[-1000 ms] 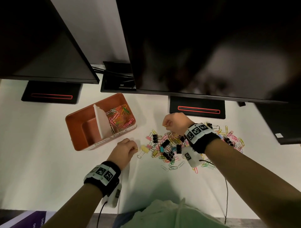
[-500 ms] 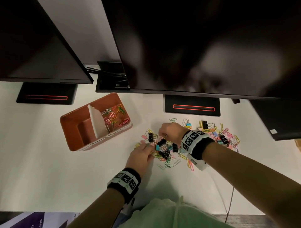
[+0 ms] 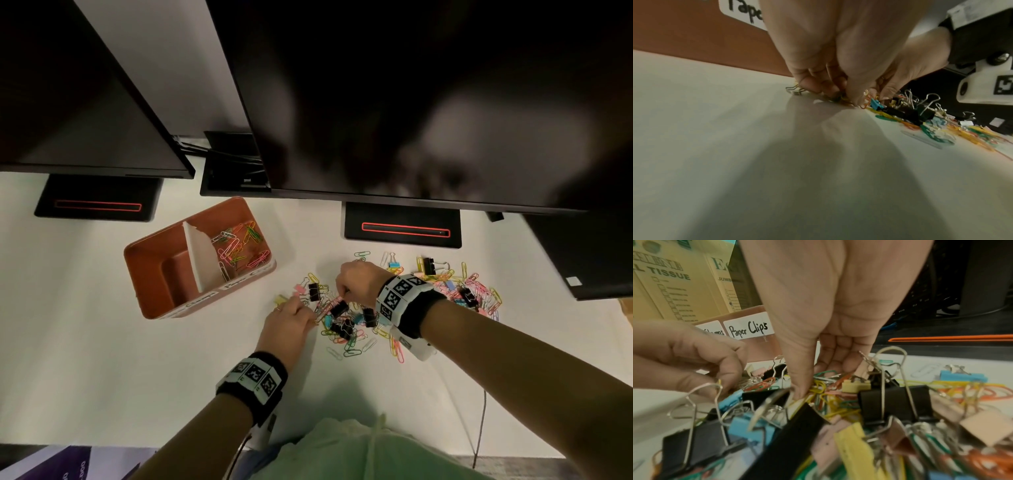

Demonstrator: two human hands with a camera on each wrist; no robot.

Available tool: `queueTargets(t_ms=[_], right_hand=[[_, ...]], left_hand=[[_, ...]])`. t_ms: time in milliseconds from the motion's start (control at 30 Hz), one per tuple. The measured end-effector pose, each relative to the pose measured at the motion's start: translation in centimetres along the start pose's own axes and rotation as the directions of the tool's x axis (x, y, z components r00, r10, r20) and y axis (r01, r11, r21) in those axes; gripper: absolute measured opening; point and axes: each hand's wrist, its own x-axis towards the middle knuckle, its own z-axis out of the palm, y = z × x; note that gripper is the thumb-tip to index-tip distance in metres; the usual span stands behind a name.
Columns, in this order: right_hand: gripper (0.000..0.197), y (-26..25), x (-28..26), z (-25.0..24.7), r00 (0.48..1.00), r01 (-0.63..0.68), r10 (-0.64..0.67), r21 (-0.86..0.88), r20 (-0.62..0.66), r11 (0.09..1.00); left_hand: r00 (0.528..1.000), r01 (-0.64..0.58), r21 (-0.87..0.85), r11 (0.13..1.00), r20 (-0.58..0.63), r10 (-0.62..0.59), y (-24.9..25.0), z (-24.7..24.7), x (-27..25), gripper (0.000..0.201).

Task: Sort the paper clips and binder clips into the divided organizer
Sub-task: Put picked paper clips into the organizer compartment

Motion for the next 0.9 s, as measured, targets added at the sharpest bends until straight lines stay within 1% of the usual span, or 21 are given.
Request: queueTargets(t_ms=[67, 200, 300, 367, 500, 600, 700, 800, 900], right_hand=[[0.018, 0.2, -0.2, 0.1, 1.0, 0.019, -0.019, 0.033, 0.0, 0.999], [0.014, 0.4, -0.4, 0.3, 0.999, 0.047, -0.045, 0.11, -0.024, 0.993], [0.019, 0.4, -0.6, 0.3, 0.999, 0.045, -0.044, 0.149, -0.015, 0.988], [0.022, 0.5, -0.7, 0.3, 0.999, 0.043, -0.042, 0.148, -0.012, 0.988], [0.02, 0.9, -0.9, -0.1, 0.998, 0.032, -0.025, 0.144, -0.05, 0.989], [0.019, 1.2, -1.7, -1.2, 0.992, 0.043, -0.022, 0.164, -0.126, 0.985], [0.019, 0.7, -2.4, -3.3, 0.972, 0.089, -0.045, 0.186, -0.229, 0.979], [0.019, -1.3, -2.1, -6.1, 0.933, 0.172, -0.094, 0.201, -0.349, 0.964], [0.016, -4.6, -0.6, -8.7, 0.865, 0.287, -0.152, 0.223, -0.478, 0.932]], left_hand=[[1.0, -0.001, -0.05, 0.999, -0.015, 0.001, 0.0, -0.5, -0.2, 0.01], [0.999, -0.01, -0.118, 0.993, -0.034, 0.006, -0.3, -1.5, -0.5, 0.007], [0.999, 0.025, -0.154, 0.988, -0.025, -0.029, -0.6, -2.0, -0.8, 0.007], [0.998, 0.026, -0.187, 0.982, -0.049, -0.035, -0.8, -2.4, -0.9, 0.005], [0.993, 0.033, -0.266, 0.963, -0.099, -0.061, -0.9, -3.9, -1.1, 0.003], [0.986, 0.021, -0.312, 0.95, -0.148, -0.071, -0.7, -6.0, -1.1, 0.005], [0.967, 0.009, -0.332, 0.943, -0.236, -0.092, -0.5, -9.1, -0.9, 0.005], [0.934, 0.034, -0.356, 0.934, -0.322, -0.157, -1.1, -12.6, -0.2, 0.005], [0.881, 0.074, -0.41, 0.909, -0.401, -0.252, -2.4, -15.2, 1.0, 0.006]])
